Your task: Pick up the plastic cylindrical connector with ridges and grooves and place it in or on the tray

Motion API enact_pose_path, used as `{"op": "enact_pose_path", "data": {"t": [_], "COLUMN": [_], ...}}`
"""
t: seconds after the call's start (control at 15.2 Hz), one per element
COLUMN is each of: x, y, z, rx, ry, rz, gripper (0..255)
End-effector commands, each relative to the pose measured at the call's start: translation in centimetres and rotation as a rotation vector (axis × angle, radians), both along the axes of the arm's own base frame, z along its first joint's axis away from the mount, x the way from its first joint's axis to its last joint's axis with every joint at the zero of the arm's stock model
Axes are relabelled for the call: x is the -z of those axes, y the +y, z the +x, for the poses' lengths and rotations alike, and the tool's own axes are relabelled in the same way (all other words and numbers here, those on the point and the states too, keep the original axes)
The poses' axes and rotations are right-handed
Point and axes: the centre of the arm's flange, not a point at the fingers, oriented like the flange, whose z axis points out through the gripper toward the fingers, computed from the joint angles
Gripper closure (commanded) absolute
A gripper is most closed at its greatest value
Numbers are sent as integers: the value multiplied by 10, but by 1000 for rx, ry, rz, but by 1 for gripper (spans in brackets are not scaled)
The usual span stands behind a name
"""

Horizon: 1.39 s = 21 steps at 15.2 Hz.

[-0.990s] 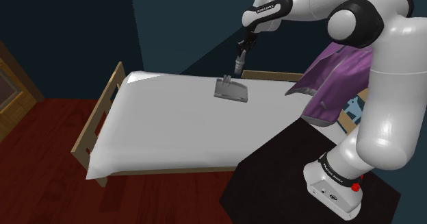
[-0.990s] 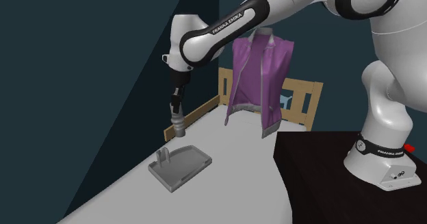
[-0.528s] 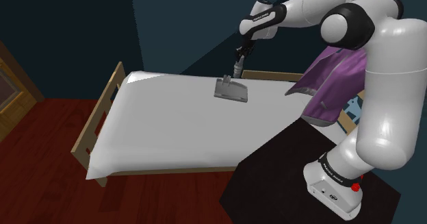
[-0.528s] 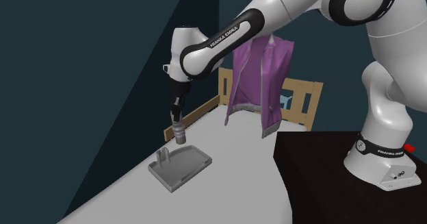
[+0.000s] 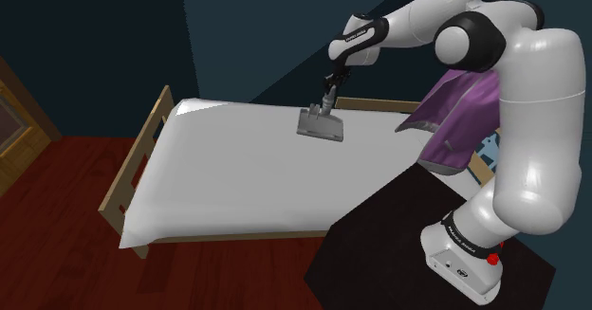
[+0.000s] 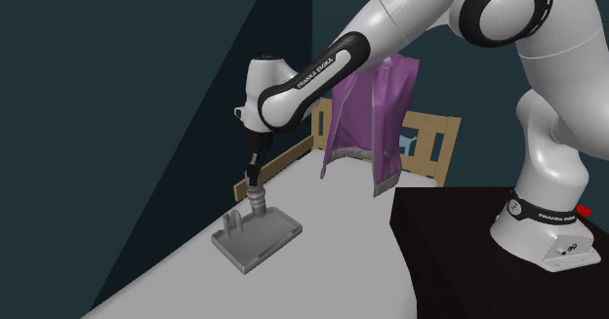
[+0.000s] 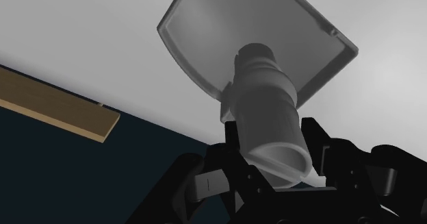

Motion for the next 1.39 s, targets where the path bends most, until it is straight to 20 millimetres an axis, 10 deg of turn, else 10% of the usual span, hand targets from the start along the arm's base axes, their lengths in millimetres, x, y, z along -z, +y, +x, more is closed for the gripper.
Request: {"op": "enact_pose_path", "data": {"t": [0.0,0.66,0.73,1.06,1.32], "x": [11,27,27,27,-22], "y": [0,0,0,0,2], "z": [1,1,1,1,-8], "rx": [0,0,0,0,0], "ry": [-1,-1,-1,-1,-1], "rz": [0,0,0,0,0], "gripper": [255,255,0,0,0]}}
